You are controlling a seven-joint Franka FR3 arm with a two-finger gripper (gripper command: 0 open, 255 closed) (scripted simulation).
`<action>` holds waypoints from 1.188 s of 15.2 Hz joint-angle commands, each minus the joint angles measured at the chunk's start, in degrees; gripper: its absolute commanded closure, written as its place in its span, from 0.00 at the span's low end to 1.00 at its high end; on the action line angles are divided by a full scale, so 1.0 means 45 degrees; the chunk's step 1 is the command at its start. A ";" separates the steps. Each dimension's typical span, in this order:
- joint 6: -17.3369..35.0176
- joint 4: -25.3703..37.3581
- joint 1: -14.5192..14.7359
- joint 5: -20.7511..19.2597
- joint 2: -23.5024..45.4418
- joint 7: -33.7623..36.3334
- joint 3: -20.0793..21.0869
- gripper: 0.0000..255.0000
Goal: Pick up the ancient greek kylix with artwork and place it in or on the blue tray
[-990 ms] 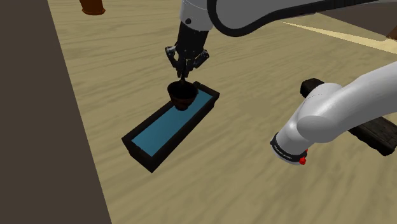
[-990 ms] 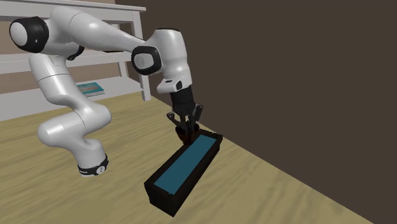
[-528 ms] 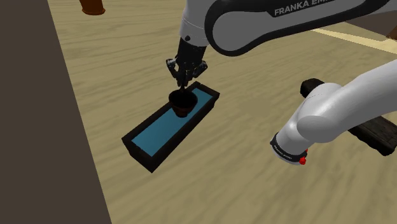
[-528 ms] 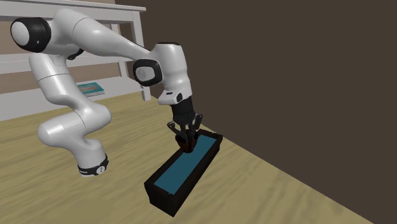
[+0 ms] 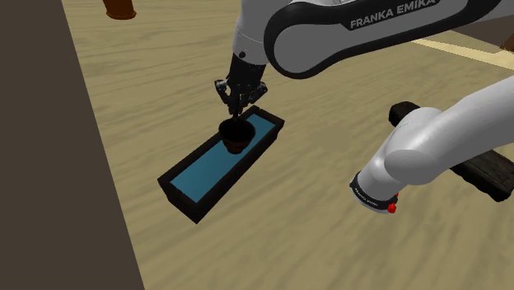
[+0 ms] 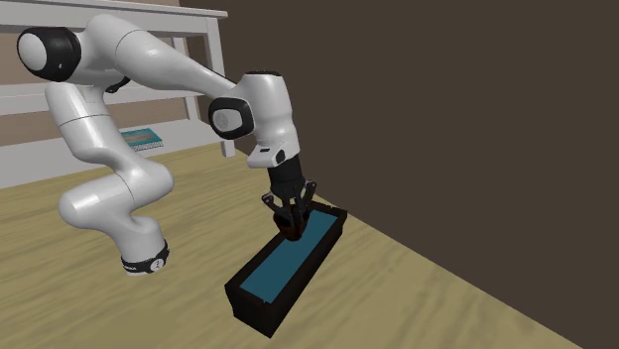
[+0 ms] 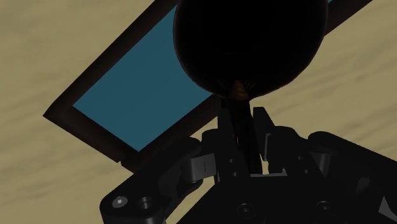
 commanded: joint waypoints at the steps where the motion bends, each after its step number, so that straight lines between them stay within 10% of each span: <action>1: -0.0021 -0.0039 0.0013 0.0008 0.0023 0.0001 0.0014 1.00; 2: -0.0015 -0.0058 0.0020 0.0015 0.0011 0.0004 0.0017 0.00; 18: -0.1824 0.0877 0.0146 0.0088 -0.0876 -0.0130 -0.0372 0.00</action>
